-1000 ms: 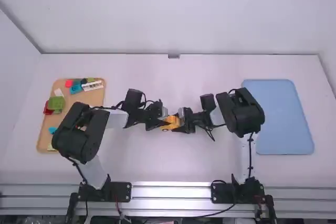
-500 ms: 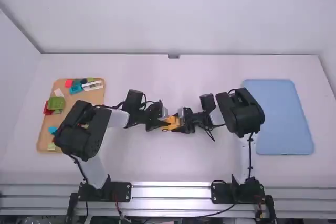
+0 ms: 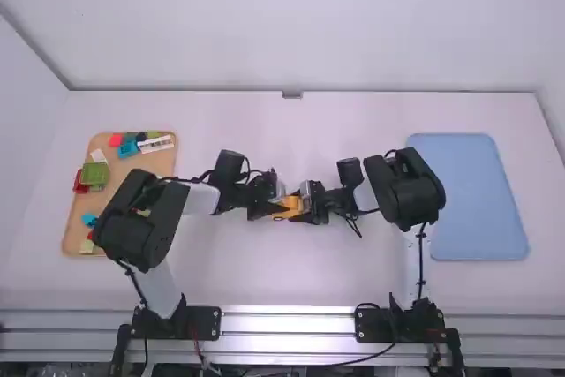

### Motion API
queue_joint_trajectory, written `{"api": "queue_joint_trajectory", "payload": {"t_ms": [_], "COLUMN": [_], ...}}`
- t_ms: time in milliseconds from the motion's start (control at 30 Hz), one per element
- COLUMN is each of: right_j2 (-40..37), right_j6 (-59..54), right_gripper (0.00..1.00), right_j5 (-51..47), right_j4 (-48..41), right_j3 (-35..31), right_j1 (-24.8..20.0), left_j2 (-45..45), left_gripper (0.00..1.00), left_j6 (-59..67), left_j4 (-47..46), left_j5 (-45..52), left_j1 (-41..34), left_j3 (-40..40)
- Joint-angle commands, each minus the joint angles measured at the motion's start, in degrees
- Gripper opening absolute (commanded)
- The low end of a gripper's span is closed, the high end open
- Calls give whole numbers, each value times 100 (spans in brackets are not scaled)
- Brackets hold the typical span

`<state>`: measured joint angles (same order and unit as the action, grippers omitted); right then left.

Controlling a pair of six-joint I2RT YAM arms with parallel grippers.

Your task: Assemble lego blocks to make yellow taxi

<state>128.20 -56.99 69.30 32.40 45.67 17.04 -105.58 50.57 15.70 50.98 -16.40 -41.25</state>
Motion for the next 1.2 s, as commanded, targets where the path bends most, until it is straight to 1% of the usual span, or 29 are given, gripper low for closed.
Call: {"api": "queue_joint_trajectory", "payload": {"t_ms": [0, 133, 233, 333, 433, 533, 733, 900, 1000, 1033, 1167], "right_j2": [74, 74, 74, 74, 74, 74, 70, 70, 70, 70, 70], "right_j6": [13, 15, 15, 17, 136, 155, 144, 162, 146, 146, 146], "right_gripper": [49, 49, 50, 50, 51, 51, 52, 53, 54, 54, 54], "right_j5": [144, 140, 146, 142, 140, 142, 142, 140, 142, 138, 144], "right_j4": [13, 13, 13, 9, 22, 22, 35, 33, 35, 33, 33], "right_j3": [55, 55, 55, 55, 55, 55, 55, 57, 55, 57, 57], "right_j1": [61, 61, 59, 59, 59, 59, 59, 59, 59, 59, 59], "left_j2": [-50, -50, -50, -50, -50, -50, -50, -50, -50, -50, -50], "left_gripper": [5, 2, 2, 2, 2, 2, 2, 2, 4, 6, 2], "left_j6": [-20, -17, -17, -20, -20, -17, -15, 20, 22, 22, 24], "left_j4": [-66, -90, -166, -490, -824, -977, -994, -817, -708, -704, -684], "left_j5": [-111, -138, -450, -1069, -1427, -1443, -1453, -1427, -1252, -1246, -1235], "left_j1": [-136, -199, -341, -656, -767, -721, -761, -695, -682, -695, -608], "left_j3": [0, -4, -37, -175, -310, -372, -284, -151, -157, -177, -219]}}
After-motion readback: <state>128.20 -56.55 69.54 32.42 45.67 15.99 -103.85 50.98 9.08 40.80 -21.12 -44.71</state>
